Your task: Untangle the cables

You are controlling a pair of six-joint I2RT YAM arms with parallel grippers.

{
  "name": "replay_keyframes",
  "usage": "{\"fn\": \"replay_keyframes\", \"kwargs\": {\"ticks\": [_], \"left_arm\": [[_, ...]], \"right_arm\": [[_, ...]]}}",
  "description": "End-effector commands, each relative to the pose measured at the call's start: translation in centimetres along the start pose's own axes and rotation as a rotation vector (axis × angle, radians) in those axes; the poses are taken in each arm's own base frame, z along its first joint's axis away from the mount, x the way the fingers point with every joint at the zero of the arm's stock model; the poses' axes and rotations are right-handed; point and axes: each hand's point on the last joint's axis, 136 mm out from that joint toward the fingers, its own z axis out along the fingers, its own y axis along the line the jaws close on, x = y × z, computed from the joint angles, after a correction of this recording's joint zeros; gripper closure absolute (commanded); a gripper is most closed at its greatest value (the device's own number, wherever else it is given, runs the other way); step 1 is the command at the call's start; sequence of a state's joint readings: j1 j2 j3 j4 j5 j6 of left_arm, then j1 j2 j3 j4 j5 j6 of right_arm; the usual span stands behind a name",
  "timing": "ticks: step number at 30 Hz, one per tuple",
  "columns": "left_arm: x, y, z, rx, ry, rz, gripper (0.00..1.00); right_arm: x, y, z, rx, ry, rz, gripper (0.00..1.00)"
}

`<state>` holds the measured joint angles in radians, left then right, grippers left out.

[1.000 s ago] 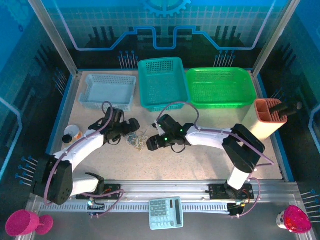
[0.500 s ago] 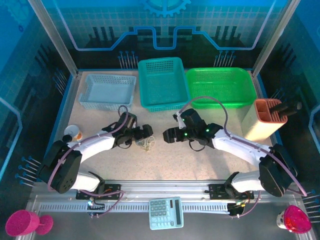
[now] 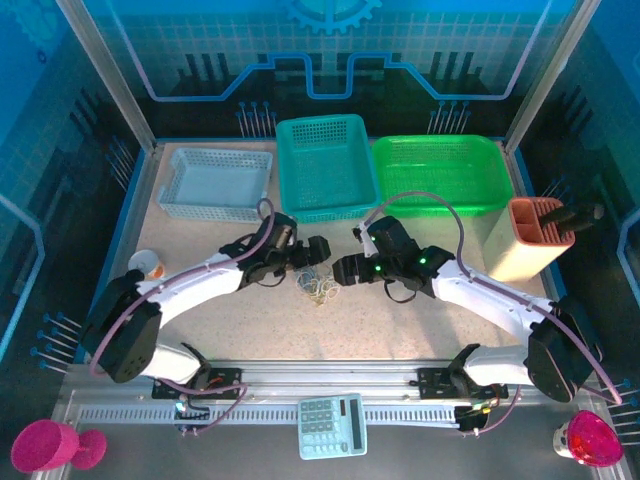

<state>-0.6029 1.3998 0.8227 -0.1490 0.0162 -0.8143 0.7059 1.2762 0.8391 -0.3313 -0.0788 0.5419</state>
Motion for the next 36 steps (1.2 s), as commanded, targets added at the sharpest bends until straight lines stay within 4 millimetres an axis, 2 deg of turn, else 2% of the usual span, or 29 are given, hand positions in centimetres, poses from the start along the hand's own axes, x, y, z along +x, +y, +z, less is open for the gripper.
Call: {"fn": "replay_keyframes", "kwargs": {"ticks": [1,4,7,13,17,23,26,30,36], "left_arm": [[-2.3,2.3,-2.8,-0.101,-0.084,-0.04,0.01],[-3.1,4.0,-3.7,-0.135,-0.096,-0.049,0.01],[-3.1,5.6,-4.4,-0.195,-0.092,-0.012,0.01],[-1.6,7.1,-4.9,-0.228,-0.055,0.027,0.07],[-0.4,7.9,-4.6,-0.21,-0.032,-0.003,0.17],[0.1,7.1,-2.9,-0.153,0.025,-0.004,0.42],[0.4,6.6,-1.6,-0.139,0.067,0.004,0.5],[0.6,5.8,-0.2,-0.134,0.102,0.035,0.57],[1.0,5.1,1.2,-0.152,0.122,0.063,0.6]], "right_arm": [[-0.3,0.8,0.0,0.026,0.023,-0.043,0.2],[-0.1,1.5,1.1,0.064,0.065,-0.092,0.23],[0.1,2.1,2.3,0.08,0.101,-0.124,0.27],[-0.1,2.8,4.5,0.069,0.138,-0.137,0.39],[-0.3,3.4,5.9,0.052,0.157,-0.141,0.46],[0.0,3.2,6.9,0.055,0.174,-0.137,0.47],[0.2,2.7,6.7,0.067,0.169,-0.13,0.46],[0.6,2.0,6.0,0.079,0.155,-0.114,0.46],[1.1,1.3,5.0,0.083,0.132,-0.094,0.44]]}}
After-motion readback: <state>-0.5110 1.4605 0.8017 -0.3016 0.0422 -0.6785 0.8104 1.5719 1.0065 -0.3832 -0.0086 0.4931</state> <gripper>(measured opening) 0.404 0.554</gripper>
